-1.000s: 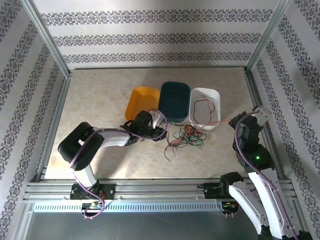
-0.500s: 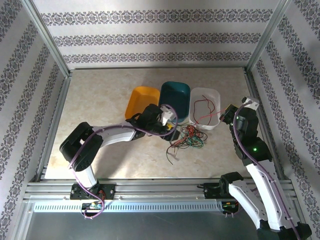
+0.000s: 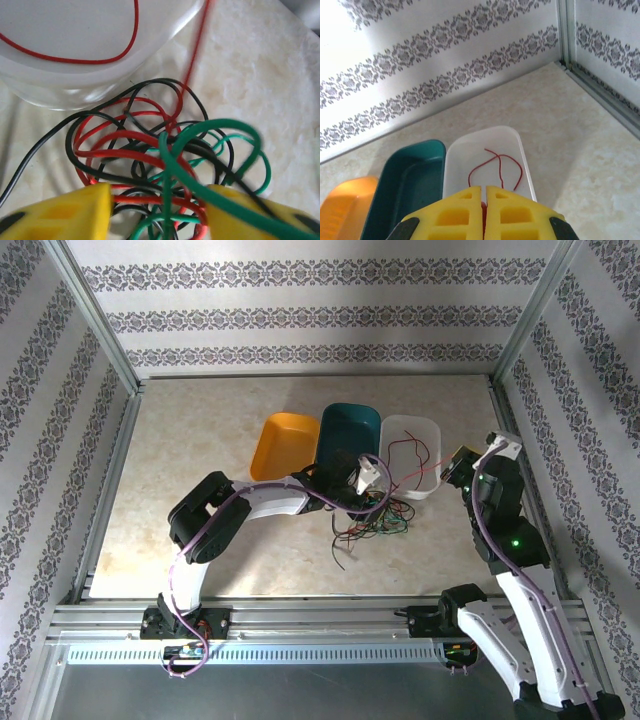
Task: Untangle the cables
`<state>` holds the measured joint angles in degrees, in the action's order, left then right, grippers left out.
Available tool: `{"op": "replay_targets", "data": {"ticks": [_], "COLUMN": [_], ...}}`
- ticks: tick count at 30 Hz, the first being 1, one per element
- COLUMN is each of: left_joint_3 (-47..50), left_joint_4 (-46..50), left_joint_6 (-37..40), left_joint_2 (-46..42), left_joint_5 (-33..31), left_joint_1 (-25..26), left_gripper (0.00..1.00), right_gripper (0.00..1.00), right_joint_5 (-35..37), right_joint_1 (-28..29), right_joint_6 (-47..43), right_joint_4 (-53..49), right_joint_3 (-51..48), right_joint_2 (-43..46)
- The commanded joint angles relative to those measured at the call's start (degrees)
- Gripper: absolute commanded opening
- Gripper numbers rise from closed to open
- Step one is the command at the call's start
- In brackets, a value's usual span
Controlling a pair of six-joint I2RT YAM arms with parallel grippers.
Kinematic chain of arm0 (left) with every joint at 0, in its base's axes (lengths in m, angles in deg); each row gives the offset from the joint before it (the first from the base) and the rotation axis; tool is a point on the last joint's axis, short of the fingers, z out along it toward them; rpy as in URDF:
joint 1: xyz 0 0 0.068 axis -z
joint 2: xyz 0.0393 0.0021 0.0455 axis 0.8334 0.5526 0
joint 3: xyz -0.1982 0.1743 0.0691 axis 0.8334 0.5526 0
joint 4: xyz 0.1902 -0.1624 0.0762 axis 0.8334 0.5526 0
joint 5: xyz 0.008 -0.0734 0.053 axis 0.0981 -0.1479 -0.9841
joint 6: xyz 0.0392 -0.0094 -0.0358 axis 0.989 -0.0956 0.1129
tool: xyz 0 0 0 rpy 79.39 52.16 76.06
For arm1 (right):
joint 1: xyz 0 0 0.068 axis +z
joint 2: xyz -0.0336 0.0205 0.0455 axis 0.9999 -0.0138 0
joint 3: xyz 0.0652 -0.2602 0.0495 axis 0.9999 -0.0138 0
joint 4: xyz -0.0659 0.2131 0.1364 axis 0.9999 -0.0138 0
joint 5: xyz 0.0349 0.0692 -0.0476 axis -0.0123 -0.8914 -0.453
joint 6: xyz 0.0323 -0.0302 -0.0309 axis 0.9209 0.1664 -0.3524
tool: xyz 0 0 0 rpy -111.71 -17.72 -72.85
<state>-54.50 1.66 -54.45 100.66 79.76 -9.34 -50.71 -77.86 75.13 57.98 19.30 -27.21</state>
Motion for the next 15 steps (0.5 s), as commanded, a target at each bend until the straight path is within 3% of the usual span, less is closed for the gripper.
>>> {"op": "replay_targets", "data": {"ticks": [1, 2, 5, 15], "left_joint_3": [1.7, 2.6, 5.8, 16.2], "left_joint_4": [0.9, 0.8, 0.6, 2.9], "left_joint_6": [0.0, -0.1, -0.3, -0.5], "left_joint_2": [-0.4, -1.0, -3.2, -9.5], "left_joint_5": [-0.7, -1.0, -1.8, -10.4], "left_joint_1": [0.1, 0.0, -0.7, -3.6], "left_gripper": [0.27, 0.16, 0.0, 0.0], "right_gripper": [0.0, 0.0, 0.0, 0.0], "right_joint_5": [3.2, 4.0, 6.0, 3.5], "right_joint_1": [-0.1, -0.1, -0.3, -0.5], "right_joint_6": [-2.6, -2.9, -4.0, -10.0], "right_joint_4": [-0.1, -0.5, -1.1, 6.3], "right_joint_3": [4.5, 5.5, 8.2, 18.8], "right_joint_2": [0.8, 0.9, 1.1, -2.0]}}
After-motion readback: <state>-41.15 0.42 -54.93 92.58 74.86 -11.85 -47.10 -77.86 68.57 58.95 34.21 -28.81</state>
